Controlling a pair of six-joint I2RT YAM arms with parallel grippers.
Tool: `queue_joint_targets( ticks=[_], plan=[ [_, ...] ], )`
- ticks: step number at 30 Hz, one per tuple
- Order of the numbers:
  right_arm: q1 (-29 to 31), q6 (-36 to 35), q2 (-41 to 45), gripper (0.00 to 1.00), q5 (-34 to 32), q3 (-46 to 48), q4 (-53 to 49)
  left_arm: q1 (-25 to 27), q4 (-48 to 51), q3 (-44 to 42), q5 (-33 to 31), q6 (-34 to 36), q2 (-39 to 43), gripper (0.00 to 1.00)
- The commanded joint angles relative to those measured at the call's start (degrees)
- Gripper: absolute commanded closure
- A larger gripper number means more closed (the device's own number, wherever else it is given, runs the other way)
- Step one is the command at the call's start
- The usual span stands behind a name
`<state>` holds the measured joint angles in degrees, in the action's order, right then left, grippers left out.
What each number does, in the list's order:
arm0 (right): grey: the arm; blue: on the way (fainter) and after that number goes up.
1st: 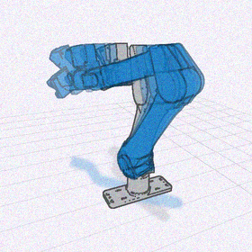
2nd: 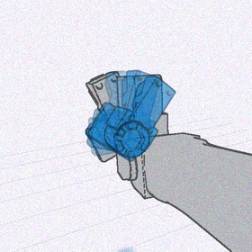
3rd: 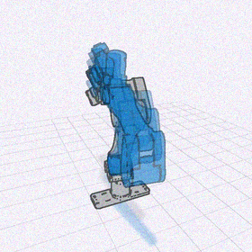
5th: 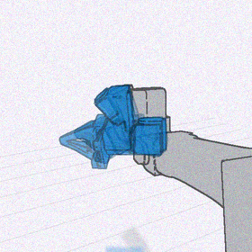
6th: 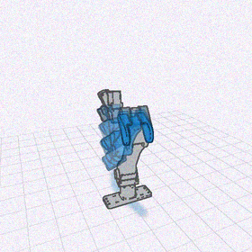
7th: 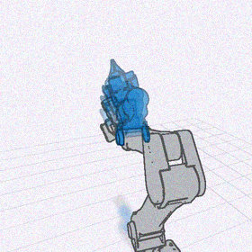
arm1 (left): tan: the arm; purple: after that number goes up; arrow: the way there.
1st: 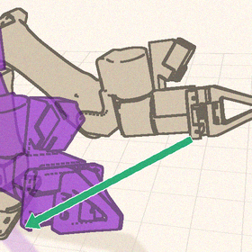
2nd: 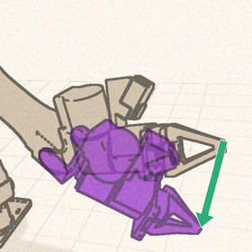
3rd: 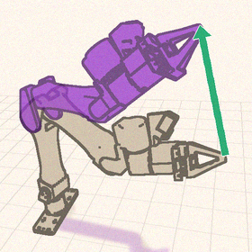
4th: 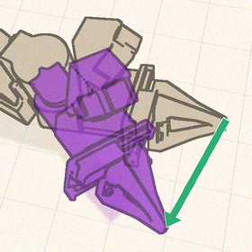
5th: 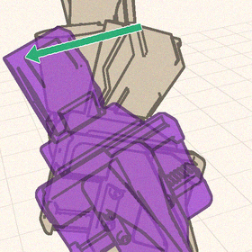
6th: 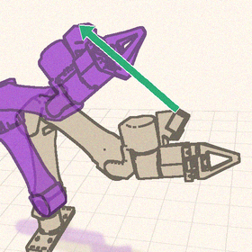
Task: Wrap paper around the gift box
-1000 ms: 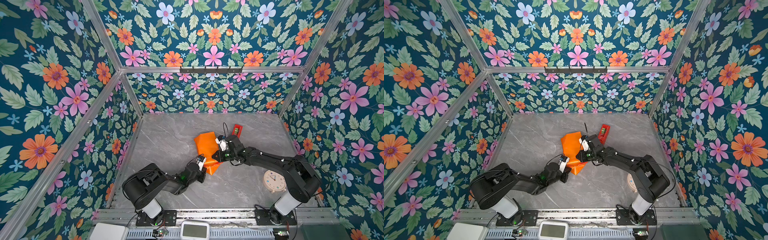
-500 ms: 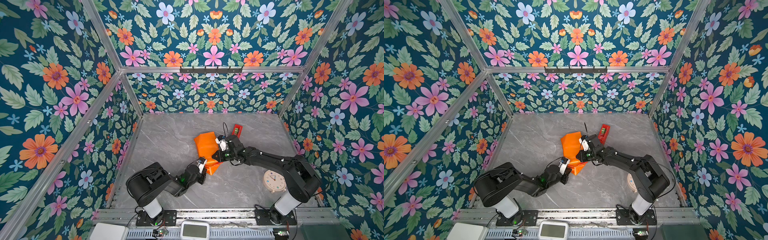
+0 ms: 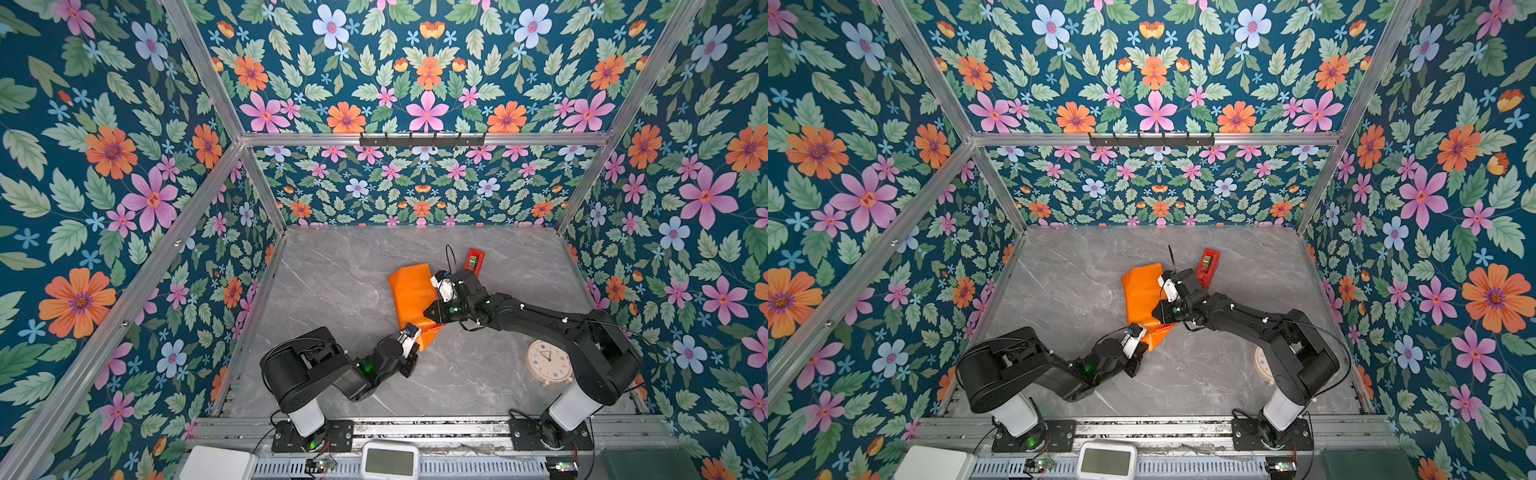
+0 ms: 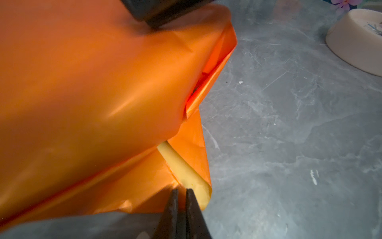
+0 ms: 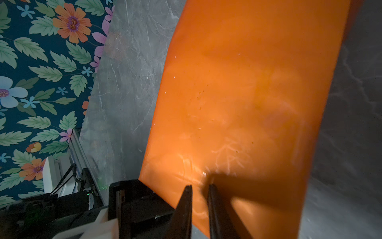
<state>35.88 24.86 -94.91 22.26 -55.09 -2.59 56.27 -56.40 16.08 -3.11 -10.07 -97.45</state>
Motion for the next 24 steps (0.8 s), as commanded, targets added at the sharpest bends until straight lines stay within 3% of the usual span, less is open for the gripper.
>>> queue_joint_targets(
  ticks=[1,9,18,24],
  plan=[
    [0.1,-0.4,-1.0,0.82,-3.2,0.6,-9.8,0.7,3.7,1.1,2.3,1.2,-1.3,0.88],
    [0.1,-0.3,-0.8,0.82,-3.2,-0.1,-10.0,1.0,2.8,3.5,3.8,-0.6,0.9,0.81],
    [0.1,-0.9,5.4,0.7,-2.7,-6.6,-13.2,-2.2,10.1,-0.9,5.7,-8.2,17.6,0.57],
    [-1.1,-0.3,13.1,0.61,-4.7,-3.2,-16.0,-6.1,19.3,-3.0,6.9,-14.2,30.5,0.48]
  ],
)
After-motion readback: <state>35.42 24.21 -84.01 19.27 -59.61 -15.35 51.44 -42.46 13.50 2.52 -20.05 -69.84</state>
